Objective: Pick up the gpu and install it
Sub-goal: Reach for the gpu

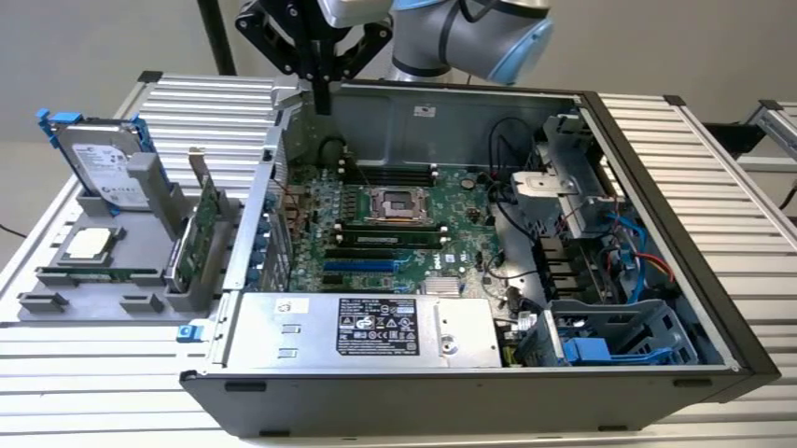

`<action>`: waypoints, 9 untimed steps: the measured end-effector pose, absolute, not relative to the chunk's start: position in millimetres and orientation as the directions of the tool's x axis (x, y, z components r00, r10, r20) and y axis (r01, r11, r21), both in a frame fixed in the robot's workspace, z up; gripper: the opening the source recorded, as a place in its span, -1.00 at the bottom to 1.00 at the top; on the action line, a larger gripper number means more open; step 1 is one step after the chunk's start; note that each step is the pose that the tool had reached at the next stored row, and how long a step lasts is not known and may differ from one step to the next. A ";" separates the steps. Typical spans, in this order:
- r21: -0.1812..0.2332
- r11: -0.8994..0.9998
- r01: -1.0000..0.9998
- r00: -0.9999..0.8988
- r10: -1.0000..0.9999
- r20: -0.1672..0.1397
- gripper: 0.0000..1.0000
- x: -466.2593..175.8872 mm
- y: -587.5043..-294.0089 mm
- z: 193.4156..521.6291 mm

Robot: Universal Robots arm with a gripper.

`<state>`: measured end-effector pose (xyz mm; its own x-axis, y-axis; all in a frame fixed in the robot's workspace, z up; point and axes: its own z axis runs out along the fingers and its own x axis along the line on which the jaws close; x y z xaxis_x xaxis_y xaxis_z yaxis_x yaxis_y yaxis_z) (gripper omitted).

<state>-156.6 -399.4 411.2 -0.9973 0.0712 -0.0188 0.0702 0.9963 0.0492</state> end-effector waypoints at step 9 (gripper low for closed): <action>0.050 0.996 0.070 -0.997 0.071 -0.019 -1.00 -164.8 -399.8 411.2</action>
